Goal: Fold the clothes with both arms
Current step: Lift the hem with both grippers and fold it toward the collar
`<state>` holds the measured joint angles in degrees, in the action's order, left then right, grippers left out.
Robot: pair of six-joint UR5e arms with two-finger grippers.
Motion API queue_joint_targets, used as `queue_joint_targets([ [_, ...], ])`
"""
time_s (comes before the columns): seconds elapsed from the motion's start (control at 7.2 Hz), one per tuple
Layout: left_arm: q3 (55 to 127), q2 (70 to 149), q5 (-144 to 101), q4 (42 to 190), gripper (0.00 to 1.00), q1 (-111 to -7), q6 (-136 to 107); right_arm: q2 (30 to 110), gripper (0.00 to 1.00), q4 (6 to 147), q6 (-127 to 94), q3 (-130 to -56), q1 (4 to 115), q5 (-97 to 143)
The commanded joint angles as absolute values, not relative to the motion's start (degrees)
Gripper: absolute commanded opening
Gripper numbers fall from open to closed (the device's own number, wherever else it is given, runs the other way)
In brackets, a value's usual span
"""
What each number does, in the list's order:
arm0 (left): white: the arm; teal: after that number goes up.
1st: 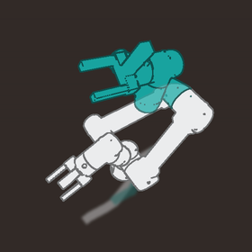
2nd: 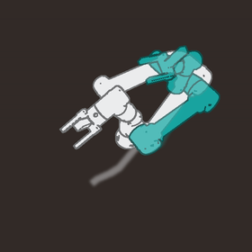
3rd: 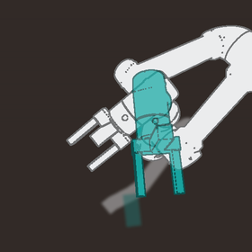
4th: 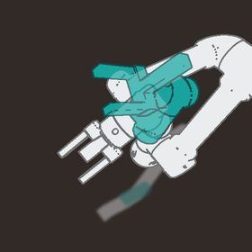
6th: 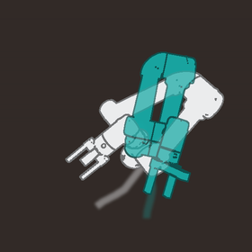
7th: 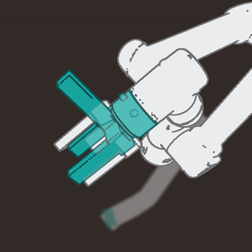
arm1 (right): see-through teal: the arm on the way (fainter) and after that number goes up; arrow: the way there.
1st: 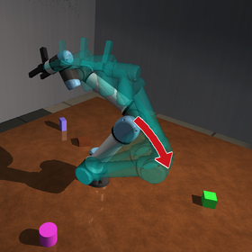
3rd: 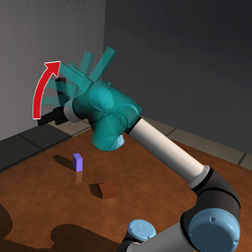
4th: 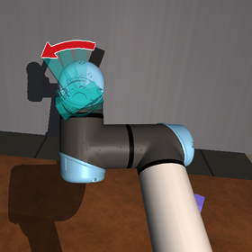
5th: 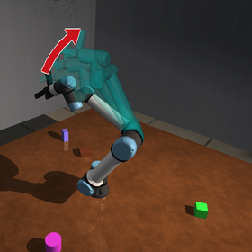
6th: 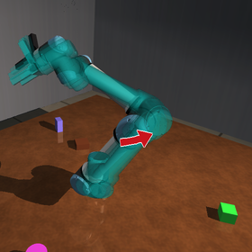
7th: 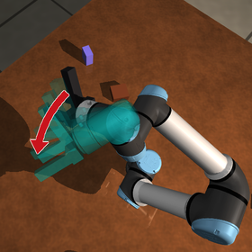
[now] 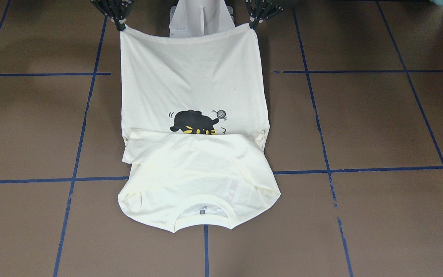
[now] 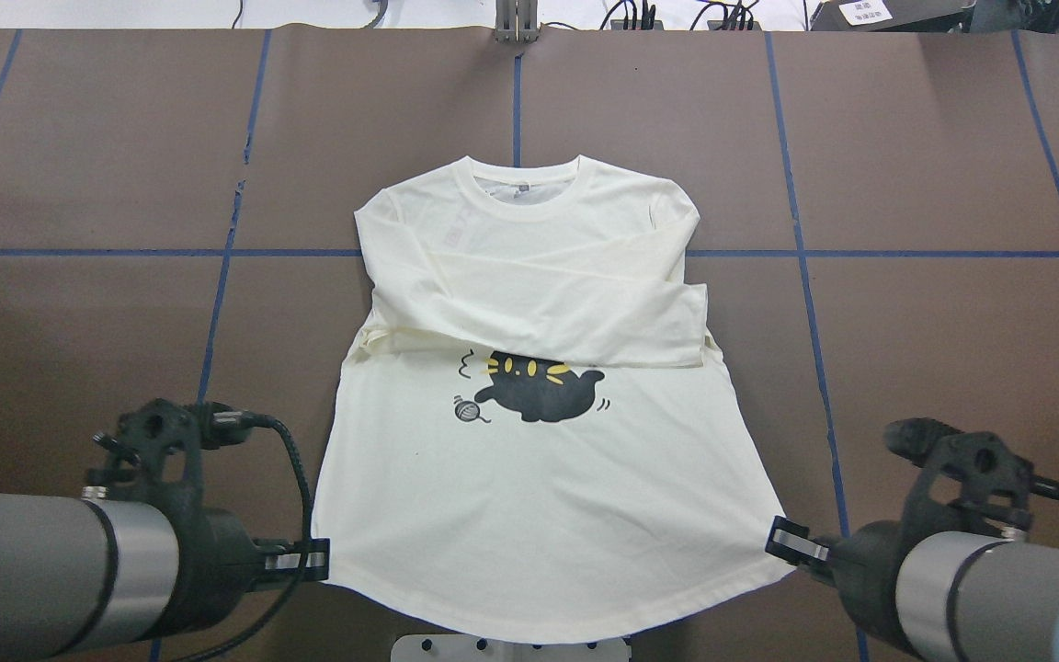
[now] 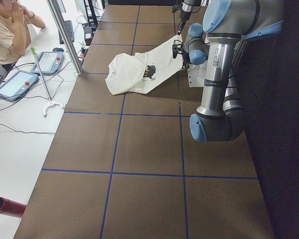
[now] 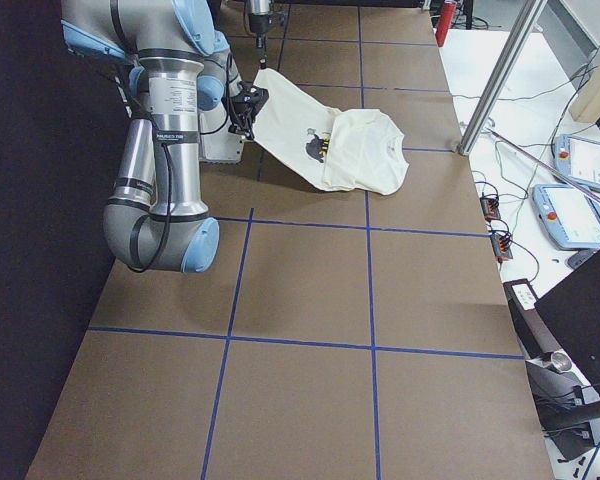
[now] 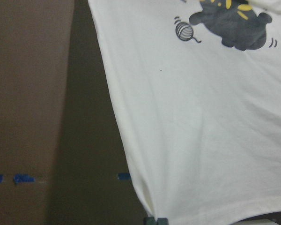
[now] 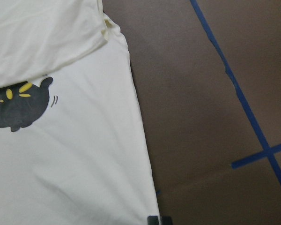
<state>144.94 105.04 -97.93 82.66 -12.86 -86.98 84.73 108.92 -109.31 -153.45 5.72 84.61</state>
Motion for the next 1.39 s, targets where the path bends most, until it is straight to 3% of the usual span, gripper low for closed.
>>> queue_joint_targets([
  [0.0,148.6,110.1,-101.6,73.2,0.0,-16.7,-85.7,82.4,0.0,113.7,-107.7,-157.2,9.5,88.9],
  [0.14,146.4,110.6,-101.4,73.2,0.0,-19.2,-79.3,80.9,0.0,113.6,-105.3,-155.3,10.7,88.9],
  [0.42,135.2,116.3,-101.5,73.5,0.0,-28.2,-70.6,69.1,0.0,113.6,-99.4,-142.1,20.2,89.6],
  [0.56,128.8,119.0,-101.4,74.5,0.0,-31.6,-67.4,67.0,0.0,113.0,-95.7,-136.8,25.3,92.4],
  [1.25,104.6,123.6,-100.6,91.6,0.0,-39.3,-60.7,64.6,0.0,95.3,-85.4,-111.6,40.0,98.3],
])
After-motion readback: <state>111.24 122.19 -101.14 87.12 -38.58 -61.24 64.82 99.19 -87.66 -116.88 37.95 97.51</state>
